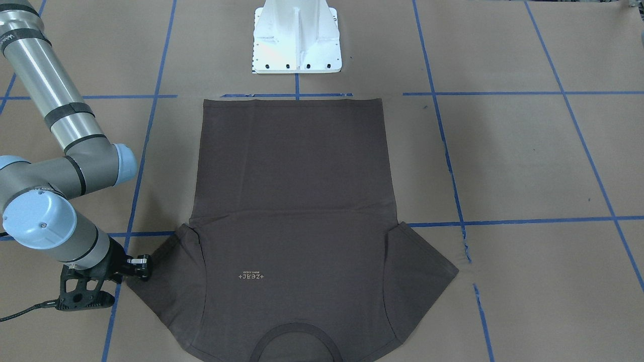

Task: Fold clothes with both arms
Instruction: 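Grasp the sleeve edge with the right gripper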

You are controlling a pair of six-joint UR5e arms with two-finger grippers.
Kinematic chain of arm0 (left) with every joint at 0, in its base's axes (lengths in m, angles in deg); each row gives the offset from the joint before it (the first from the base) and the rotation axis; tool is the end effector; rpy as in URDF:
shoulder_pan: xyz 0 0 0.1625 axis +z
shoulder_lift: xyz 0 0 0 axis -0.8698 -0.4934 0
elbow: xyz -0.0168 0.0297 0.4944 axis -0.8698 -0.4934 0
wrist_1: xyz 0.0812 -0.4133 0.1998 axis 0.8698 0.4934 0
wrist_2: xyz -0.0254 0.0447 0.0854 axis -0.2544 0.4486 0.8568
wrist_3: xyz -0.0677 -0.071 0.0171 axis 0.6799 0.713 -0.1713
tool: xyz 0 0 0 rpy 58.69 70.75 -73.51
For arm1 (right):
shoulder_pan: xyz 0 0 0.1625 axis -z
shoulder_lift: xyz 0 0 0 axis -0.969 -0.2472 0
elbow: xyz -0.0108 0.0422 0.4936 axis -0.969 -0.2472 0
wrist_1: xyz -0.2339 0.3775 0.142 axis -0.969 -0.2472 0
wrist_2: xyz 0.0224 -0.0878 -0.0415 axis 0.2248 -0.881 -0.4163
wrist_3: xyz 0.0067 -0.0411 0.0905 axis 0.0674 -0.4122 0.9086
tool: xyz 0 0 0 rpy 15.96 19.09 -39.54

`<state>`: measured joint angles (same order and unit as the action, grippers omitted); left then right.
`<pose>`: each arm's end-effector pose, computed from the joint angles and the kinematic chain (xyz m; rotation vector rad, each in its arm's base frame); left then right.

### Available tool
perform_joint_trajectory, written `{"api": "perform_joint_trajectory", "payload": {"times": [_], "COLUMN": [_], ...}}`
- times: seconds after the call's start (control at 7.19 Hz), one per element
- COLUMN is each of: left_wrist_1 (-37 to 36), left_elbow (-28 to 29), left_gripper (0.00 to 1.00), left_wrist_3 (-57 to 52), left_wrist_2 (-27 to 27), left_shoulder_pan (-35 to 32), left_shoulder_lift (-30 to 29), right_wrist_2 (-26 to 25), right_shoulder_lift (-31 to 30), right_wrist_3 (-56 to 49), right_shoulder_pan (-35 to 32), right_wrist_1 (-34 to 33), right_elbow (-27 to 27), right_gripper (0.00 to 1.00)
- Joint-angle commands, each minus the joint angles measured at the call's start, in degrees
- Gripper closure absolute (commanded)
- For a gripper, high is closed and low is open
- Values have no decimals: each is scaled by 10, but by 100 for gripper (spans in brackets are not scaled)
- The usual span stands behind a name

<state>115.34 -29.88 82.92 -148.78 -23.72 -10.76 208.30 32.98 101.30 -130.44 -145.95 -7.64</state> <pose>-0.0069 -0.6219 0.5520 0.5141 0.7217 0.2087 -0.4400 -0.7663 0.5136 0.1205 -0.7742 0.0037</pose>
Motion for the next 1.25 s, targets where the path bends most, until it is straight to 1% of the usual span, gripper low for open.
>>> {"api": "perform_joint_trajectory", "payload": {"times": [0.0,0.42,0.56,0.7,0.83,1.11], "left_wrist_1": [0,-1,-1,-1,-1,0], "left_elbow": [-3,-5,-5,-4,-3,-2], "left_gripper": [0,0,0,0,0,0], "left_wrist_3": [0,0,0,0,-1,-1], "left_wrist_2": [0,0,0,0,0,0], "left_shoulder_pan": [0,0,0,0,0,0], "left_shoulder_lift": [-1,-1,-1,-1,-1,-1], "right_wrist_2": [0,0,0,1,2,11], "right_shoulder_lift": [1,1,1,2,4,8], "right_wrist_3": [0,-2,1,1,-1,-3], "right_shoulder_pan": [0,4,4,4,4,4], "right_wrist_1": [-8,-8,-8,-8,-8,-8], "right_elbow": [-2,-8,-8,-8,-8,-6], "right_gripper": [0,0,18,65,99,100]}}
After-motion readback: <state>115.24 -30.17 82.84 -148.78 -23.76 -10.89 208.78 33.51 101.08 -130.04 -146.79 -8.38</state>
